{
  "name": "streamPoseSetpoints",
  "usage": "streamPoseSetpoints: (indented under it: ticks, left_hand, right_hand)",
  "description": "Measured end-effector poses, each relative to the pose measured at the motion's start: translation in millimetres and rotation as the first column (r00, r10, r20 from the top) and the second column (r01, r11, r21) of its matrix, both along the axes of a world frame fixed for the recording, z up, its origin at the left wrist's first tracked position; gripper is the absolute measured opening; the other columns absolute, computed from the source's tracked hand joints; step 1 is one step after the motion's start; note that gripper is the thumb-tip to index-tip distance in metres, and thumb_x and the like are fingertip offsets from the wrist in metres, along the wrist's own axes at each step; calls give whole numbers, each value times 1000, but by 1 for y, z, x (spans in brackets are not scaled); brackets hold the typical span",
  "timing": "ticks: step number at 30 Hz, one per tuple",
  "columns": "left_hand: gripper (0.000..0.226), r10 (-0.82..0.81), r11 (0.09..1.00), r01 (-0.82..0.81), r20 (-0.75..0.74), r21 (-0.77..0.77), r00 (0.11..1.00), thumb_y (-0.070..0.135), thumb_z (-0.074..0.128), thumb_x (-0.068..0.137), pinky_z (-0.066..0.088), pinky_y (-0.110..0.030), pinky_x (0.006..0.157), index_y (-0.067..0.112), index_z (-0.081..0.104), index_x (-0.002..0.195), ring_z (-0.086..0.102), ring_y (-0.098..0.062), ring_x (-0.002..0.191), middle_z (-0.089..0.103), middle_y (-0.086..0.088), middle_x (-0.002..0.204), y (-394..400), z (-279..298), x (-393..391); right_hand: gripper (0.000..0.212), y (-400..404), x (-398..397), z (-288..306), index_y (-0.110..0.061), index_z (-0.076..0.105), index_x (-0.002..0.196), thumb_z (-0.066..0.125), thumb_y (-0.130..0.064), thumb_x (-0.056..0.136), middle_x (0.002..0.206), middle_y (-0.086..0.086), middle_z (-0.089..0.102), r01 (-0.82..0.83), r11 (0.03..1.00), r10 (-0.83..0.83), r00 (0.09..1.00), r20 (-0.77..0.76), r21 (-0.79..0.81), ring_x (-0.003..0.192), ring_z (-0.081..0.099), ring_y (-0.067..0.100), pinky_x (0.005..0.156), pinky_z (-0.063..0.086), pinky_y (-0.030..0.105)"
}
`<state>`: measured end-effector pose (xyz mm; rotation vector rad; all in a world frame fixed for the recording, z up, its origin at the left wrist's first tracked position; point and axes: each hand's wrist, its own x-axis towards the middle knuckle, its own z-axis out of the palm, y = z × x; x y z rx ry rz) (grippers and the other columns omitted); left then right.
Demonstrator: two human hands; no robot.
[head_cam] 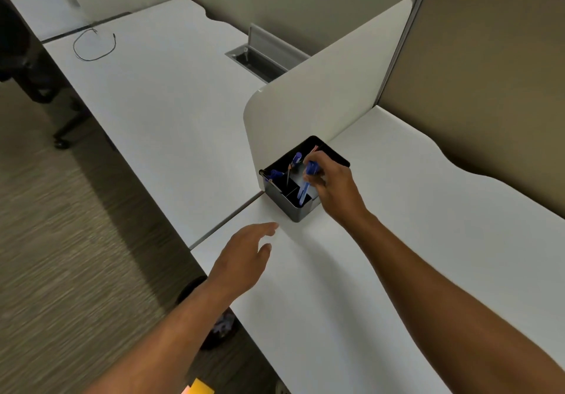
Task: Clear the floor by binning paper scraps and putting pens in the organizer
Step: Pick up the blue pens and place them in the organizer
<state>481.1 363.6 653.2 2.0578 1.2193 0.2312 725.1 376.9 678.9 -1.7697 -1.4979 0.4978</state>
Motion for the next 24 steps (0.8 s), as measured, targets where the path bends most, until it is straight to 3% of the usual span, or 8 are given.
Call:
streamPoseSetpoints:
  ticks: [5, 8, 12, 16, 19, 22, 24]
  left_hand:
    - [45, 2, 1000, -2, -4, -26, 1000, 19, 55, 104, 39, -15, 104, 33, 49, 146, 53, -2, 131, 60, 15, 138, -7, -4, 4]
    - [46, 3, 999, -3, -1, -36, 1000, 18, 54, 104, 42, -18, 103, 33, 48, 147, 54, -4, 129, 60, 15, 137, -8, -6, 5]
    - [46, 9, 999, -8, 31, -45, 999, 17, 54, 104, 40, -16, 100, 32, 48, 147, 55, -6, 129, 60, 13, 138, -11, -8, 5]
    - [47, 18, 999, -14, 85, -42, 996, 16, 54, 103, 39, -18, 103, 30, 48, 148, 54, -8, 132, 59, 11, 141, -9, -7, -2]
    - [46, 72, 997, -66, 136, -44, 988, 16, 55, 103, 40, -22, 107, 30, 49, 147, 53, -8, 133, 59, 12, 141, -7, 1, -19]
    - [42, 141, 990, -140, 192, -18, 971, 18, 57, 102, 43, -29, 112, 30, 55, 142, 55, -7, 129, 61, 12, 137, -7, 9, -51]
    - [35, 197, 977, -209, 221, 31, 955, 15, 57, 99, 47, -31, 109, 27, 63, 131, 59, -8, 122, 66, 10, 130, -11, 6, -88]
  right_hand:
    - [33, 9, -9, -21, -18, 62, 126, 68, -4, 96, 115, 10, 69, -32, 995, 39, 997, 67, -99, 101, 69, 22, 82, 51, 14]
    - [33, 10, -11, -33, -21, 64, 128, 68, -10, 97, 118, 10, 71, -15, 976, 34, 996, 86, -215, 103, 69, 24, 83, 53, 27]
    - [43, 5, -15, -38, -20, 61, 141, 66, -11, 99, 130, 9, 67, -12, 959, 37, 996, 83, -282, 111, 65, 23, 90, 47, 25]
    - [50, -1, -24, -30, -21, 52, 149, 64, -19, 101, 146, 6, 59, 91, 986, -70, 987, 142, -141, 134, 54, 24, 107, 43, 30]
    - [39, -17, -60, -23, -18, 56, 142, 59, -21, 103, 140, 4, 60, 214, 977, -214, 970, 113, 15, 130, 54, 21, 108, 43, 30]
    - [28, -43, -126, -28, -16, 64, 128, 60, -13, 101, 128, 2, 64, 56, 996, -65, 987, 147, 64, 121, 59, 18, 106, 51, 35]
    - [28, -65, -177, -39, -18, 63, 128, 59, -13, 101, 126, 1, 64, -90, 995, 82, 983, 165, 43, 118, 59, 16, 102, 50, 29]
